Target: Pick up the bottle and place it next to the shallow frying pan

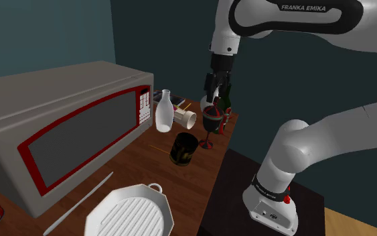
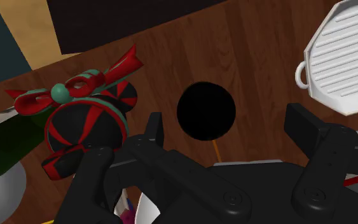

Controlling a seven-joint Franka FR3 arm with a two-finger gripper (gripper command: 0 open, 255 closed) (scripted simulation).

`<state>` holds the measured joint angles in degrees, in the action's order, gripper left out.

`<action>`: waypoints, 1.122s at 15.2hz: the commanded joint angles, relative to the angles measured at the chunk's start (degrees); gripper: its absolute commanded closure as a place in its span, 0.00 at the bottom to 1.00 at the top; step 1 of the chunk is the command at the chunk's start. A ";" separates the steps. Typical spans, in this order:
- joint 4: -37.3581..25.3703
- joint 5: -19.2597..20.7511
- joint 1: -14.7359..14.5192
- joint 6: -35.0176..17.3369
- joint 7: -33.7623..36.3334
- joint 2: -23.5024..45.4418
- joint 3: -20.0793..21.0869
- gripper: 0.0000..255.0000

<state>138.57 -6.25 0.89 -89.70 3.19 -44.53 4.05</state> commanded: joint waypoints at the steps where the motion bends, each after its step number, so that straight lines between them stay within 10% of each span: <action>1: 0.00 0.00 0.00 0.00 0.00 0.00 0.00 0.00; 17: -20.90 5.88 3.29 -14.07 -4.80 35.27 -2.20 0.00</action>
<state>118.81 -0.69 4.04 -102.90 -1.41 -11.27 1.94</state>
